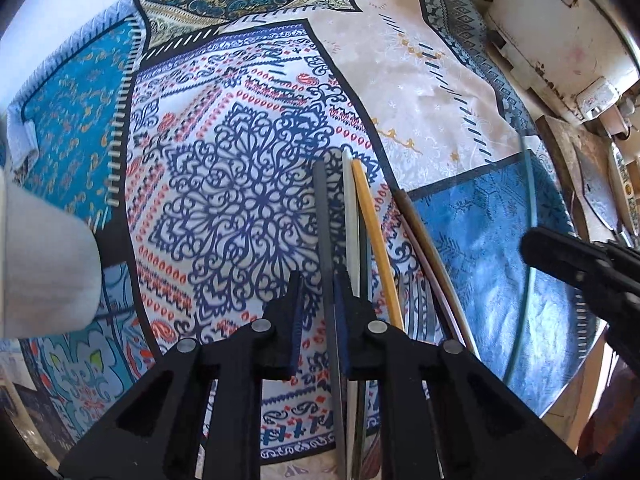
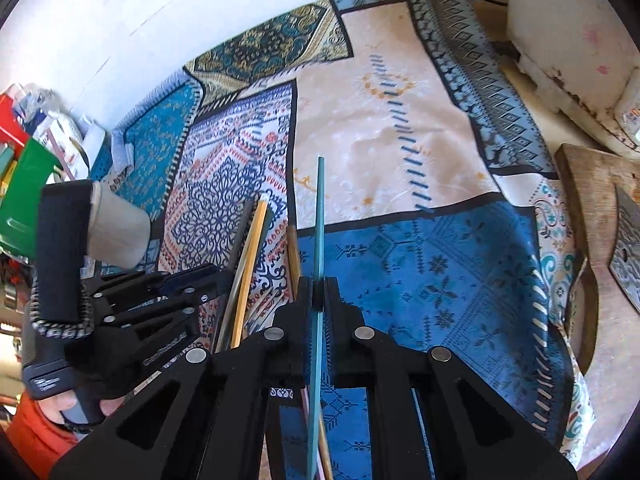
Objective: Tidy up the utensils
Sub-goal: 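Lift the dark chopstick with the left tool while the right tool lifts the teal chopstick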
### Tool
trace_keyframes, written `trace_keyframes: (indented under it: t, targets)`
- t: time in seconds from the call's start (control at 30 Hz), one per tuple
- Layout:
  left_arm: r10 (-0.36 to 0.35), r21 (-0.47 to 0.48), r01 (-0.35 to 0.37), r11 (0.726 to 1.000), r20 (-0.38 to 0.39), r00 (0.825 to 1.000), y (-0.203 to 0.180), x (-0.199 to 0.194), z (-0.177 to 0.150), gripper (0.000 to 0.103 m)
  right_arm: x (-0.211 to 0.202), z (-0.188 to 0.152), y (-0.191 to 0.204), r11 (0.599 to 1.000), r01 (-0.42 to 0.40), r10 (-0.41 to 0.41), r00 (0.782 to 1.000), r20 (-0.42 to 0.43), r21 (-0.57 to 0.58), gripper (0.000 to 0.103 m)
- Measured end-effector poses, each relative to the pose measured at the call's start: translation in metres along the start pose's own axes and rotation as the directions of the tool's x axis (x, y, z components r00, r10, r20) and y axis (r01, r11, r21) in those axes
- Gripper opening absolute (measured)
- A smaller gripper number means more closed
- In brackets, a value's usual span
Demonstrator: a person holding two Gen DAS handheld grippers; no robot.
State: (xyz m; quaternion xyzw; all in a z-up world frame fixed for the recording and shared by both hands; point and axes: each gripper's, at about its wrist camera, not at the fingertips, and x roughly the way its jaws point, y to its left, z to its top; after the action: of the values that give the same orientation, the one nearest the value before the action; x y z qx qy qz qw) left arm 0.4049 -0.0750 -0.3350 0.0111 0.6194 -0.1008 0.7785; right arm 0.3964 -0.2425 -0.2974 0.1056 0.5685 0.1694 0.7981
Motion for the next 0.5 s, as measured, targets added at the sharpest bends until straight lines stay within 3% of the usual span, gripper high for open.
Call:
trace_keyframes:
  t: [0.1, 0.33, 0.5]
  targets:
    - [-0.011, 0.02, 0.011, 1.0, -0.002, 1.0, -0.002, 0.003, 0.007, 0.005, -0.005, 0.0, 0.0, 1.0, -0.002, 0.002, 1.0, 0.018, -0.002, 0.005]
    - [-0.037, 0.033, 0.038, 0.999, -0.019, 0.999, -0.002, 0.007, 0.01, 0.004, -0.017, 0.0, 0.003, 1.0, -0.005, 0.005, 0.999, 0.054, -0.004, 0.005]
    - [-0.038, 0.03, 0.038, 0.999, 0.033, 0.999, 0.0, -0.013, 0.0, 0.004, -0.028, 0.001, 0.006, 1.0, -0.004, 0.005, 0.996, 0.084, -0.008, 0.005]
